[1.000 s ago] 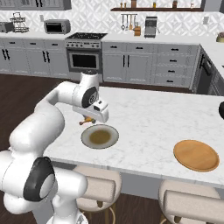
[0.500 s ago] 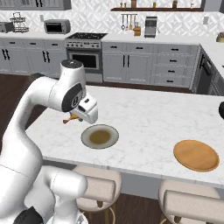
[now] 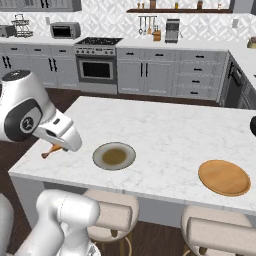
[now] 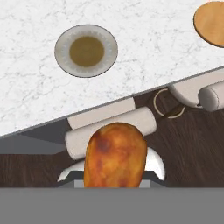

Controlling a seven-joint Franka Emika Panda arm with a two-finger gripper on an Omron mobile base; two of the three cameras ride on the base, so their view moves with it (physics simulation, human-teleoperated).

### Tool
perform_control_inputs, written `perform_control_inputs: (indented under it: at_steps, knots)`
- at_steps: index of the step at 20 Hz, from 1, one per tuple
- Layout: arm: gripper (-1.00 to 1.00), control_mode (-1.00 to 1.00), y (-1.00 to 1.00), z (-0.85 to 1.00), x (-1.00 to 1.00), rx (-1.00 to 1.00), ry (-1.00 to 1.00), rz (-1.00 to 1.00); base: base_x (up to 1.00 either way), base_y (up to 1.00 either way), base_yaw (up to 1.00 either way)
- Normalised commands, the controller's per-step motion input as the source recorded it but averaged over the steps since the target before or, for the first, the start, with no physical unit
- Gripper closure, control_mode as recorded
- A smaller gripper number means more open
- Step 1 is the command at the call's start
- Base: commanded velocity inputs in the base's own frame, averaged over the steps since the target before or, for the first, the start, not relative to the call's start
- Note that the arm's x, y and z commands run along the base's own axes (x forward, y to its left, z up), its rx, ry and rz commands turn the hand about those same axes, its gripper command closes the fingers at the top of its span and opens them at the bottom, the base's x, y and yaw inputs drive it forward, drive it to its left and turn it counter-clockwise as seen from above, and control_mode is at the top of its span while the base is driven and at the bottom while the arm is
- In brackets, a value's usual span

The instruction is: Pick the chicken drumstick and broccoli from their plates and place them in the bowl. Then put the bowl in the fridge.

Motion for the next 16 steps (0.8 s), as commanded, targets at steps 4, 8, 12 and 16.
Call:
perform_control_inputs:
  at_steps: [4,8,12,16]
  knots:
    - [1.00,-1.00,-0.22,-0.26,-0.43,-0.02,0.05,0.00,0.00,0.00,0.00]
    - [1.00,-1.00,-0.09,-0.03,-0.33,0.16,0.05,0.00,0.00,0.00,0.00]
    - [1.00,-1.00,0.00,-0.12,-0.10,0.03,0.12,0.00,0.00,0.00,0.00]
    - [1.00,-1.00,0.00,0.00,0.00,0.00,0.00,0.00,0.00,0.00,0.00]
